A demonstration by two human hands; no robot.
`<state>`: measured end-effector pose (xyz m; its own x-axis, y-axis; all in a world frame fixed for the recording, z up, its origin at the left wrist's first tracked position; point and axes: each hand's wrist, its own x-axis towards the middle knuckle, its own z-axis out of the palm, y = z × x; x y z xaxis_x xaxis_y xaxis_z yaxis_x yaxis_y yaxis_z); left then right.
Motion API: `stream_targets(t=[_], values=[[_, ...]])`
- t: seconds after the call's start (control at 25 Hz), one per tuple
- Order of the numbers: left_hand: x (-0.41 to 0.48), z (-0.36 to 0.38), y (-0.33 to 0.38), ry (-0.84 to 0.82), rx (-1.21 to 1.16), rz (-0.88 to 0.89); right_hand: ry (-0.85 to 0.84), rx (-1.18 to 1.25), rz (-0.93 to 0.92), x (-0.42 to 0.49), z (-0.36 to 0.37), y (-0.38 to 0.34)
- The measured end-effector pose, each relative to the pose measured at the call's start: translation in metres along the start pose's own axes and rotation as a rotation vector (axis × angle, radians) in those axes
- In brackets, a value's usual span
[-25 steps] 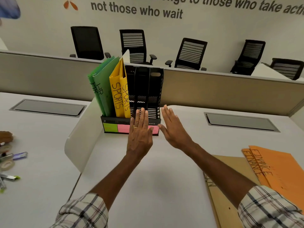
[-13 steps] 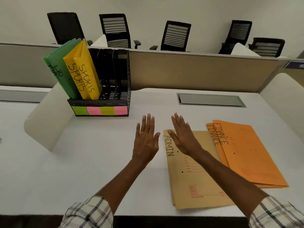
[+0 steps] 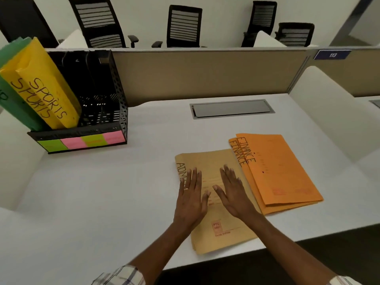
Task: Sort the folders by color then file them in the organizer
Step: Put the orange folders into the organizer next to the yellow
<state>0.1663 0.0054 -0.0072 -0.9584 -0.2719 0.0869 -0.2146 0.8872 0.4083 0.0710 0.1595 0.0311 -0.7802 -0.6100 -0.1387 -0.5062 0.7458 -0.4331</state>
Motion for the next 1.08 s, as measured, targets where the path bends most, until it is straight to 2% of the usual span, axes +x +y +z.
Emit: stream_targets(t=[0.12, 0.32, 0.56, 0.8, 1.0, 1.08], values=[[-0.002, 0.012, 0.016, -0.056, -0.014, 0.034, -0.004, 0.007, 0.067, -0.014, 0.003, 0.017], [0.011, 0.016, 0.057, -0.116, -0.008, 0.151, 0.112, 0.028, 0.177, -0.027, -0.010, 0.069], [0.035, 0.038, 0.102, -0.129, 0.000, 0.133, 0.125, 0.031, 0.243, -0.014, -0.027, 0.148], [0.064, 0.069, 0.166, -0.155, 0.002, -0.005, 0.082, -0.036, 0.172, 0.002, -0.061, 0.240], [0.074, 0.100, 0.215, -0.284, -0.037, -0.109, 0.004, -0.078, 0.305, 0.005, -0.081, 0.304], [0.077, 0.108, 0.227, -0.299, -0.058, -0.146, -0.019, -0.075, 0.303, 0.002, -0.083, 0.315]])
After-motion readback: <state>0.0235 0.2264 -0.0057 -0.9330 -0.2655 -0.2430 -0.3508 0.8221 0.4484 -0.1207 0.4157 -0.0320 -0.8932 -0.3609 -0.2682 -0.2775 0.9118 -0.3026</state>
